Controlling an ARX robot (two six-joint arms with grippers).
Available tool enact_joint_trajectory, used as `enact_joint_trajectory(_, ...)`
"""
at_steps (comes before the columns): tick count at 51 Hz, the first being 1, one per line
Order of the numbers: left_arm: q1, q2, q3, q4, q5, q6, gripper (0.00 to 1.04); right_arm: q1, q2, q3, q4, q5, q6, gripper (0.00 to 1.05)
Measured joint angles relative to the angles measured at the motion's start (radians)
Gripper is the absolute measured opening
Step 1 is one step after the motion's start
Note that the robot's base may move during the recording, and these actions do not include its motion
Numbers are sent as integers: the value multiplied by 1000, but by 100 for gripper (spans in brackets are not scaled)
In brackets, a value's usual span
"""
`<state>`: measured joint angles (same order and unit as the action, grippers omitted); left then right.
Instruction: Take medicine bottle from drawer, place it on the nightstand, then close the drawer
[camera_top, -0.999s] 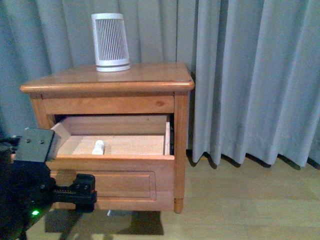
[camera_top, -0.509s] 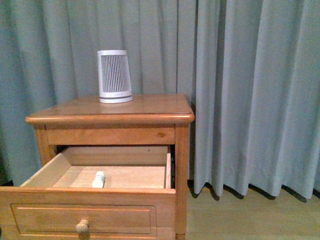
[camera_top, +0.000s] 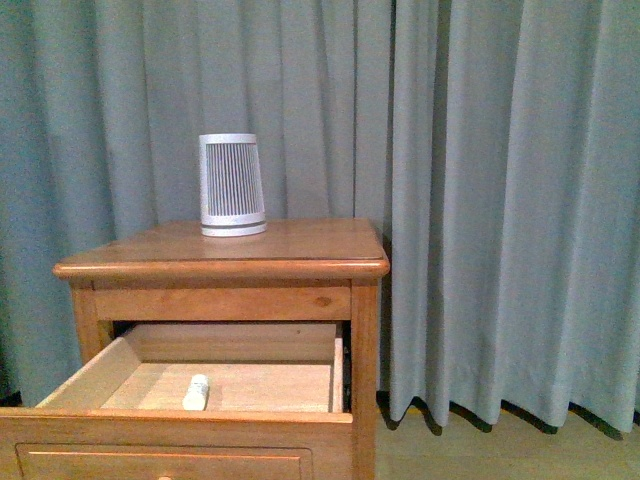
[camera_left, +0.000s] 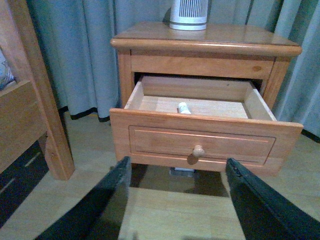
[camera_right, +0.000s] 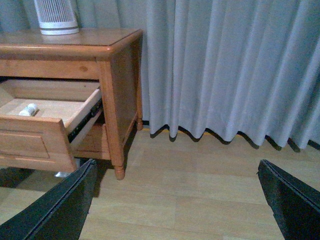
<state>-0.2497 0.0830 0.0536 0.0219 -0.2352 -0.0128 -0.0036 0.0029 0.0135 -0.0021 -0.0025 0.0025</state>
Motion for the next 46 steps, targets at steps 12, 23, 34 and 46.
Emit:
enact_joint_trajectory(12,169,-72,-42,-18,195,3,7,0,0,0,0,1,0,98)
enact_joint_trajectory(23,243,-77,-43,-22,232,5,3,0,0,0,0,0,0,98)
enact_joint_trajectory(34,243,-77,-43,-22,232,5,3,0,0,0,0,0,0,98)
enact_joint_trajectory(46,244,-77,-43,-22,232,5,21,0,0,0,0,0,0,98)
